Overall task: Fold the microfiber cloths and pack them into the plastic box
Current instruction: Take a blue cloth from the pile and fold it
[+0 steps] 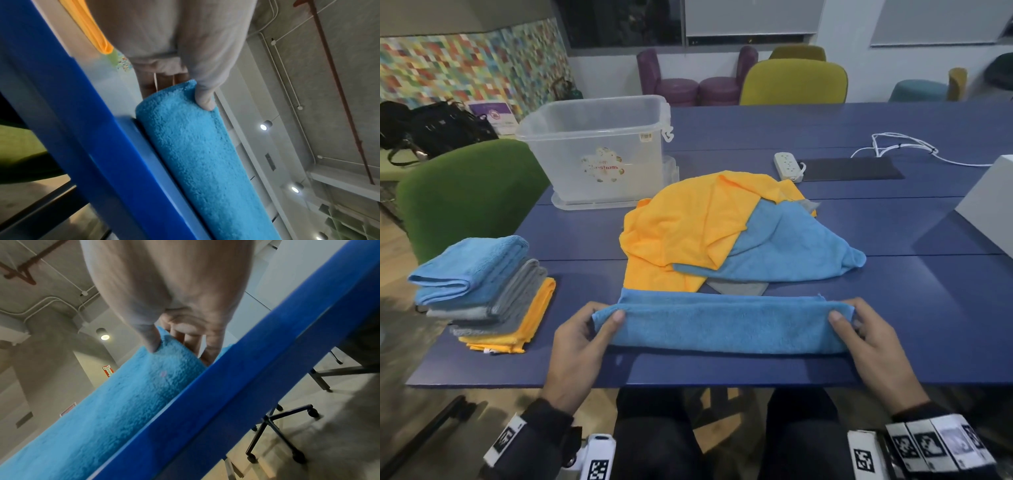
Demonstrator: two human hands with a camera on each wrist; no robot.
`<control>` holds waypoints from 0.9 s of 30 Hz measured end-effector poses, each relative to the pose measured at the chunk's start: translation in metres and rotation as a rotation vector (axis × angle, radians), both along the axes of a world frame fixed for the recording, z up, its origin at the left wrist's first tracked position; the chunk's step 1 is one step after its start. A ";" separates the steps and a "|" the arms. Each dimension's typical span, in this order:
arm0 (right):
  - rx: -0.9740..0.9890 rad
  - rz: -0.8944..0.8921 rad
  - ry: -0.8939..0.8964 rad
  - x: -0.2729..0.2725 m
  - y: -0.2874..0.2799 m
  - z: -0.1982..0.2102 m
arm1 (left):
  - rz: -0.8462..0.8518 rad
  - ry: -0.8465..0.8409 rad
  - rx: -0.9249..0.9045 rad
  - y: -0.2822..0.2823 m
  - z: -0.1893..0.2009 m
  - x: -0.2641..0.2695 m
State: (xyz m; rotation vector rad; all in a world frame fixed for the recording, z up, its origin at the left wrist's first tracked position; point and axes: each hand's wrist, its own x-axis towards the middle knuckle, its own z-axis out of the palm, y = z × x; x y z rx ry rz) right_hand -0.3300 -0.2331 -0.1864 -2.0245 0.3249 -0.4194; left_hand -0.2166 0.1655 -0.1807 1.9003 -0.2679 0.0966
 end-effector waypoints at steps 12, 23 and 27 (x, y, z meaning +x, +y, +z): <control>-0.320 -0.211 0.269 0.015 0.011 -0.003 | 0.276 0.026 0.595 -0.020 -0.023 0.026; -0.410 -0.293 0.386 0.015 0.015 0.001 | 0.399 0.093 0.855 -0.036 -0.015 0.027; -0.447 -0.252 0.381 0.015 0.013 0.001 | 0.422 0.119 0.960 -0.040 -0.013 0.029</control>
